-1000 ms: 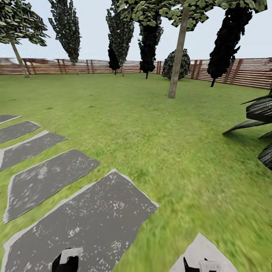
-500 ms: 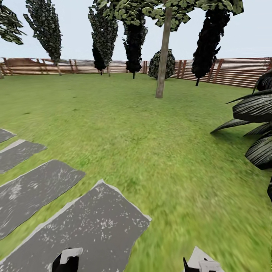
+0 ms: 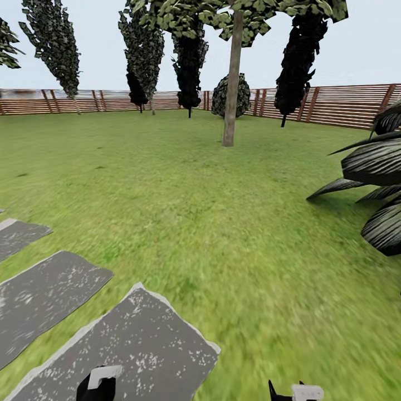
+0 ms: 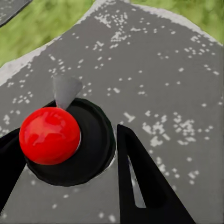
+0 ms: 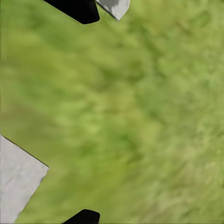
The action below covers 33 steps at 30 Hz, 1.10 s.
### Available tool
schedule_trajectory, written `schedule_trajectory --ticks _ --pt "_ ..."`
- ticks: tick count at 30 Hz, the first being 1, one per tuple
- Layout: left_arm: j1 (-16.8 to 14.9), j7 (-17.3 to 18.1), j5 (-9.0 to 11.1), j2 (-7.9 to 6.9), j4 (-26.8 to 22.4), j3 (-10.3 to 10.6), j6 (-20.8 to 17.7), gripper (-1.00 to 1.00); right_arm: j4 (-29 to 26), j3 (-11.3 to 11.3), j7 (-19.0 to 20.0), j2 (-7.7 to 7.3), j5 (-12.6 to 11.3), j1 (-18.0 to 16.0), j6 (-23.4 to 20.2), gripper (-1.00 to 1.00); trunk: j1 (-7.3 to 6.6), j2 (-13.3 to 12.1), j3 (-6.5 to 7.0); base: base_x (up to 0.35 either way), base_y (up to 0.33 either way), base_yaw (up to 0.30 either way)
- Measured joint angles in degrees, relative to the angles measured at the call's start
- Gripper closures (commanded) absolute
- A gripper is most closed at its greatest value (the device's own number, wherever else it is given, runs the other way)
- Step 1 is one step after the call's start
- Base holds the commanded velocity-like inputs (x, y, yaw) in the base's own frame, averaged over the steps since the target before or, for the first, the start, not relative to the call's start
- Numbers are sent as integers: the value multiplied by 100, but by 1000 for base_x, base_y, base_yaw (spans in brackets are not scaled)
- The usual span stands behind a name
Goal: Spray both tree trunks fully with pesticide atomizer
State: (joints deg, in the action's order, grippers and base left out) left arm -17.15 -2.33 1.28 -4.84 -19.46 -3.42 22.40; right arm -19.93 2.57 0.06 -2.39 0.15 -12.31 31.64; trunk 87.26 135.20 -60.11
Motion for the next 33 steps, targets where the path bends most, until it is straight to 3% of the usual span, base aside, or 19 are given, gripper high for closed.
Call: schedule_trajectory --ticks 33 --pt "2 -3 0 5 2 0 0 100 20 6 -8 15 1 4 0 -100 0 0 0 340 0 0"
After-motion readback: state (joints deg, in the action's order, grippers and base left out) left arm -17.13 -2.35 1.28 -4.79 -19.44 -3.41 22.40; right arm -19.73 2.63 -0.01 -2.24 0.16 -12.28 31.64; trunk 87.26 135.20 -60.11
